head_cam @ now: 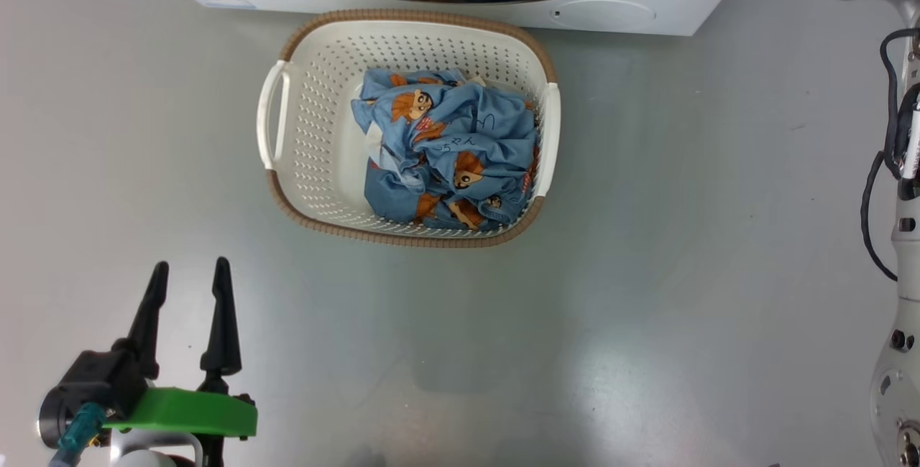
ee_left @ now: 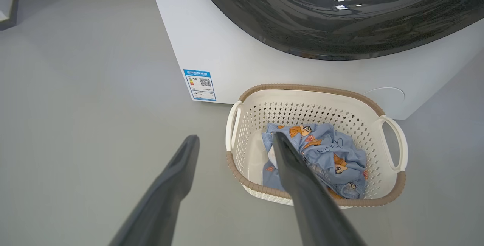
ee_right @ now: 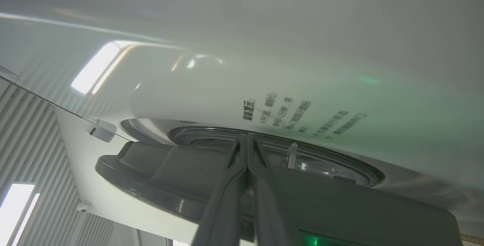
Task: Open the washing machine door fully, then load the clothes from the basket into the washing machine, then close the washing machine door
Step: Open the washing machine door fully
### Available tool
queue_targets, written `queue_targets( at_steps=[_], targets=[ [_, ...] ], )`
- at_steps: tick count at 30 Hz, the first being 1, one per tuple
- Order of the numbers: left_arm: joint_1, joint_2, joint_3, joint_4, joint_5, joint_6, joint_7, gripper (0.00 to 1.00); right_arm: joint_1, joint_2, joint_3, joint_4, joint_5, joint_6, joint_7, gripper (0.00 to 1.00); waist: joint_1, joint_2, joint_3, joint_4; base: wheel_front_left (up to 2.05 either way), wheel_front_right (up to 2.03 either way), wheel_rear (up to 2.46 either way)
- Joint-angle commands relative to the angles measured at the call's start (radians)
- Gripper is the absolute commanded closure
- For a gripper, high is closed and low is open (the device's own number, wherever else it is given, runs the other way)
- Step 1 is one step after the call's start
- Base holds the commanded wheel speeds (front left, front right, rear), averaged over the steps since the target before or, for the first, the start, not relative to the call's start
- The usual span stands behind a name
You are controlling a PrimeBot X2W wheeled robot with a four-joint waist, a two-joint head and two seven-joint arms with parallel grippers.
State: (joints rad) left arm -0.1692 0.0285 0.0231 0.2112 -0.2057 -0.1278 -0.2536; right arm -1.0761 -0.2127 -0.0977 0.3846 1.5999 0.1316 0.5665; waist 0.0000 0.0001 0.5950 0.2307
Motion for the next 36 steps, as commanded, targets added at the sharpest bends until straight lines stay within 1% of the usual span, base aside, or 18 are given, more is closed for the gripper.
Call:
queue_targets(
  at_steps=[1, 20, 30, 36],
  targets=[
    [-0.003, 0.022, 0.037, -0.023, -0.008, -0.003, -0.008, 0.00, -0.034, 0.020, 0.021, -0.023, -0.018, -0.001, 0.009, 1.00, 0.0000, -0.0001, 0.005, 0.012, 0.00, 0.00, 0.00],
    [0.014, 0.022, 0.040, -0.030, -0.021, -0.003, -0.008, 0.00, -0.103, 0.022, 0.034, 0.016, -0.028, -0.001, 0.040, 1.00, 0.0000, -0.0001, 0.040, 0.028, 0.00, 0.00, 0.00],
    [0.008, 0.022, 0.044, -0.029, -0.031, -0.003, -0.008, 0.00, -0.094, 0.036, 0.062, 0.026, -0.023, -0.001, 0.084, 1.00, 0.0000, -0.0001, 0.043, 0.022, 0.00, 0.00, 0.00],
    [0.008, 0.022, 0.040, -0.021, -0.023, -0.003, -0.008, 0.00, -0.064, 0.041, 0.072, 0.033, -0.018, -0.001, 0.111, 1.00, 0.0000, -0.0001, 0.025, 0.012, 0.00, 0.00, 0.00]
  ],
)
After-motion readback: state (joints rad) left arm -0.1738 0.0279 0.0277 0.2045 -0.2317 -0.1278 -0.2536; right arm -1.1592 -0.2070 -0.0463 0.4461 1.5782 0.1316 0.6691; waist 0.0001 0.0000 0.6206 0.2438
